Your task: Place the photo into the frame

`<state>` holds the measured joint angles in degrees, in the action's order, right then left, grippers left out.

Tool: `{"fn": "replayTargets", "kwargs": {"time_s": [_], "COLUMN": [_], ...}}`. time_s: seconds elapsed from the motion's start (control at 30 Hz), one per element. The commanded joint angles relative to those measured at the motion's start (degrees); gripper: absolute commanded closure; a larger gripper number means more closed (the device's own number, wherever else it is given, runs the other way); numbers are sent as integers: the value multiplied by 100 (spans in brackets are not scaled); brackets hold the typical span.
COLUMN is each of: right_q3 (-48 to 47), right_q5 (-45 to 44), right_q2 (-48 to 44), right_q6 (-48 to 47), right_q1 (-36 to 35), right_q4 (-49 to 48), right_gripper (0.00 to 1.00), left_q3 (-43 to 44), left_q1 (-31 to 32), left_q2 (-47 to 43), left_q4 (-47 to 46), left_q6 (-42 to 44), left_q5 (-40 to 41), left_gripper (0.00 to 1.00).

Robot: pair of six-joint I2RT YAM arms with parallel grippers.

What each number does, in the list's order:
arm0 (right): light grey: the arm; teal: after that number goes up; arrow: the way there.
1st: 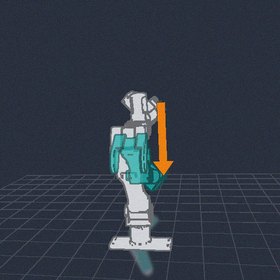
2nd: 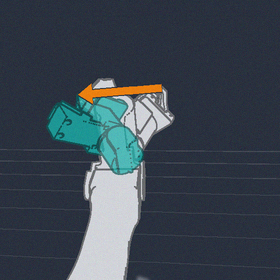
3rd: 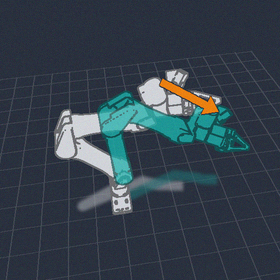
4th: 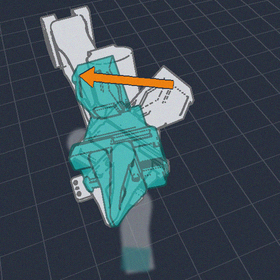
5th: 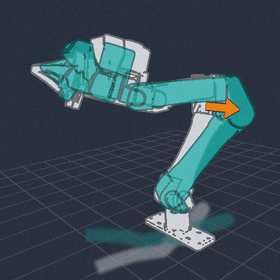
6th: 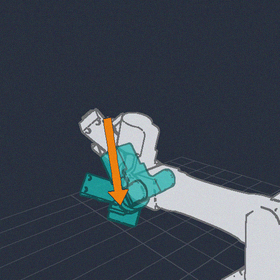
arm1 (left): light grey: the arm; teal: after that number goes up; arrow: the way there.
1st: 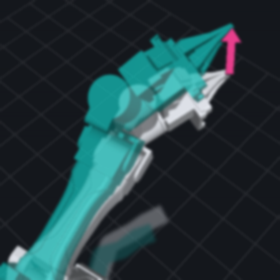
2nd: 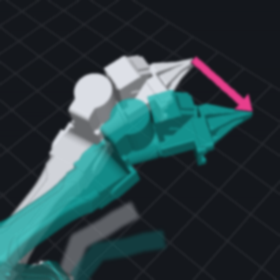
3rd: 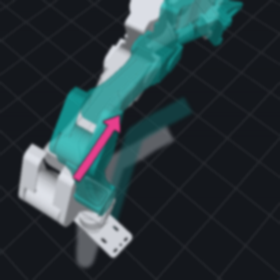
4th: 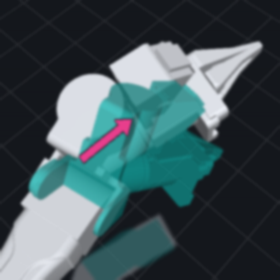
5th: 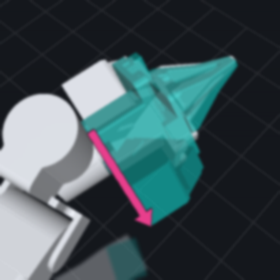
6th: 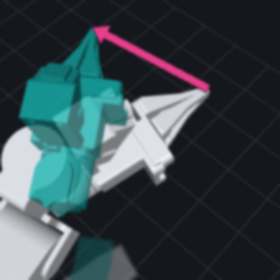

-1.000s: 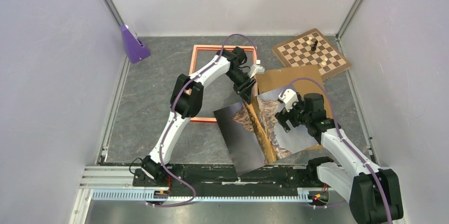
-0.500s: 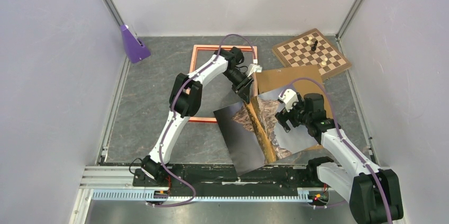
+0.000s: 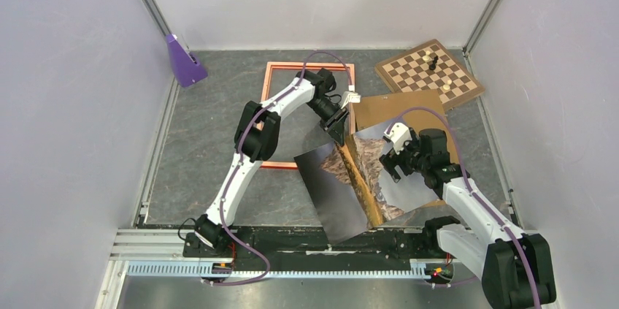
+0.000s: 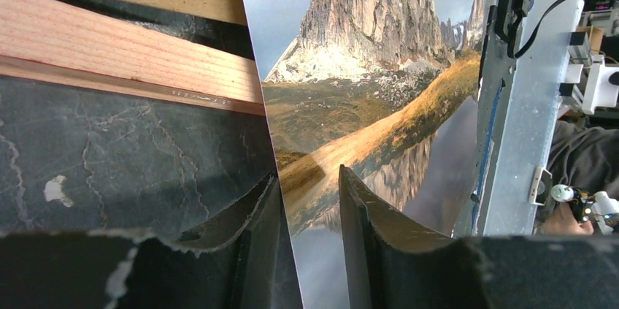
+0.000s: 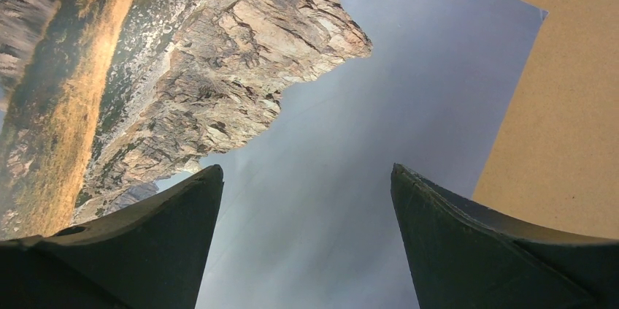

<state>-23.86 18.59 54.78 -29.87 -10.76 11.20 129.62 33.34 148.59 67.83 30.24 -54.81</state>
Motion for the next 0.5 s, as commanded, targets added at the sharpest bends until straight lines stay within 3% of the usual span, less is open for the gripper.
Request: {"fn": "replayTargets", "kwargs": {"time_s": [0.0, 0.2, 0.37, 0.47], "right_q3": [18, 13, 14, 4], "right_q5": [-59, -77, -108, -150], "right_q2": [-118, -122, -118, -147], "right_q6": [-24, -20, -22, -20], "right_q1": [-26, -31, -30, -30], "right_q4": [-197, -205, -208, -214], "right_gripper": [12, 12, 12, 12], "left_q3": [-7, -37, -25, -8], "left_q1": [29, 36, 23, -2], "left_q2": [143, 196, 133, 34], "left_q4": [88, 120, 160, 156], "left_q6": [133, 139, 149, 118], "left_q5": [-240, -394, -461, -452], "left_gripper": [60, 64, 78, 94]}}
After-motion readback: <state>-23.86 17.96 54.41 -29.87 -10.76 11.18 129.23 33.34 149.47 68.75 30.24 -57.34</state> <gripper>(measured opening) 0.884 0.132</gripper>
